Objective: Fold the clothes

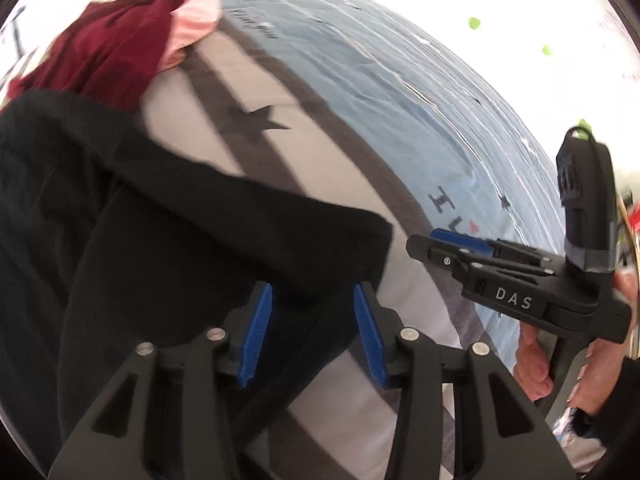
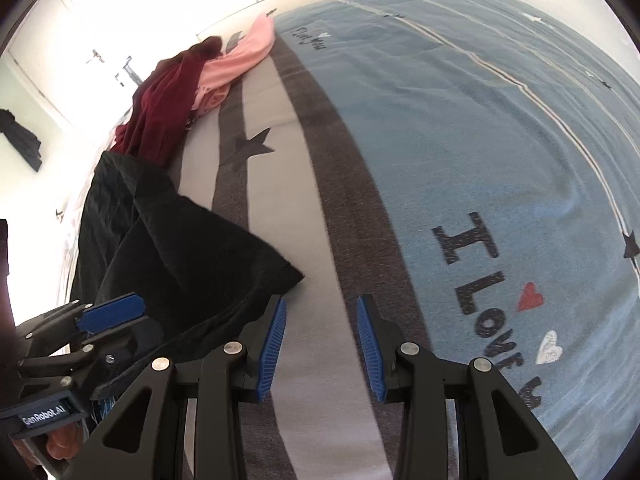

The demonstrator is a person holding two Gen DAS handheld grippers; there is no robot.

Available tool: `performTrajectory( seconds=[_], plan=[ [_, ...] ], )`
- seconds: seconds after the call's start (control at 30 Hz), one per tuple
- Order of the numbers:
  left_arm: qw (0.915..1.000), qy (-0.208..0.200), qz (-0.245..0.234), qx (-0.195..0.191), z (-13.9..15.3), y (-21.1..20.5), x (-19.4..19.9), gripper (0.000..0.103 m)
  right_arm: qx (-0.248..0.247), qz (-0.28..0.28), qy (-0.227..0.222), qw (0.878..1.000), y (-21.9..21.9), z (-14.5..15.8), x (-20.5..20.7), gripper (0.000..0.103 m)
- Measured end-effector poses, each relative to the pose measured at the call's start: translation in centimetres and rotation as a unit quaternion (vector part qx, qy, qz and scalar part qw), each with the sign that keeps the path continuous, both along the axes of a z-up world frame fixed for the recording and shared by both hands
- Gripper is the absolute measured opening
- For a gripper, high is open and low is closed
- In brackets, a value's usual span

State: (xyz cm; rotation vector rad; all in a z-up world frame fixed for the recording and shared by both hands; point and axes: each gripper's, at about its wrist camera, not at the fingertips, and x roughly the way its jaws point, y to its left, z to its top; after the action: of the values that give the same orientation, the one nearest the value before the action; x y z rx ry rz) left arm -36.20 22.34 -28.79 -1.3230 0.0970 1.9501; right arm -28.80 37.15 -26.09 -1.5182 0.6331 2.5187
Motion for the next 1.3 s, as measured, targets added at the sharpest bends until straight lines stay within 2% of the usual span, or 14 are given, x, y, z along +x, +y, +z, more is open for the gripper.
performTrajectory(
  seconds=[0.1, 0.33, 0.43, 0.53, 0.67, 0.77, 0.83, 1.07, 1.17, 1.3],
  plan=[
    [0.9997, -0.001, -0.021, 0.014, -0.9, 2.7, 0.1, 0.040, 0.007, -0.019, 0.000, 1.000, 1.2, 0.2, 0.7, 0.033],
    [0.9994, -0.032, -0.004, -0.006, -4.3, 6.6, -0.3, 0.038, 0.014, -0.034, -0.007, 0.999, 3.5, 0.2, 1.9, 0.033],
    [0.9991, -0.038, 0.014, -0.006, -4.6, 7.0, -0.6, 0.027, 0.013, -0.039, -0.008, 0.999, 4.3, -0.1, 2.6, 0.033],
    [0.9985, -0.042, 0.030, -0.016, -5.0, 7.1, -1.1, 0.011, 0.009, -0.046, -0.014, 0.999, 4.9, -0.6, 3.0, 0.033],
    [0.9981, -0.046, 0.040, -0.014, -5.0, 6.7, -1.9, 0.004, 0.006, -0.045, -0.021, 0.999, 4.9, -1.0, 3.4, 0.033],
    [0.9975, -0.042, 0.057, 0.008, -3.7, 5.4, -2.9, 0.003, 0.008, -0.034, -0.021, 0.999, 4.3, -0.9, 3.2, 0.033],
    [0.9963, -0.031, 0.074, 0.031, -1.9, 3.6, -4.1, 0.003, 0.008, -0.028, -0.020, 0.999, 3.7, -0.7, 2.8, 0.033],
    [0.9874, -0.003, 0.125, 0.097, 3.8, -5.8, -9.3, 0.003, 0.004, 0.005, 0.006, 1.000, 0.2, 1.0, -1.1, 0.033],
    [0.9893, 0.003, 0.122, 0.081, 3.3, -9.2, -9.8, 0.003, 0.002, 0.025, 0.025, 0.999, -2.0, 2.2, -4.5, 0.033],
    [0.9912, -0.019, 0.115, 0.063, 1.1, -12.4, -8.9, 0.003, 0.006, 0.062, 0.066, 0.996, -5.3, 4.6, -10.3, 0.033]
  ],
)
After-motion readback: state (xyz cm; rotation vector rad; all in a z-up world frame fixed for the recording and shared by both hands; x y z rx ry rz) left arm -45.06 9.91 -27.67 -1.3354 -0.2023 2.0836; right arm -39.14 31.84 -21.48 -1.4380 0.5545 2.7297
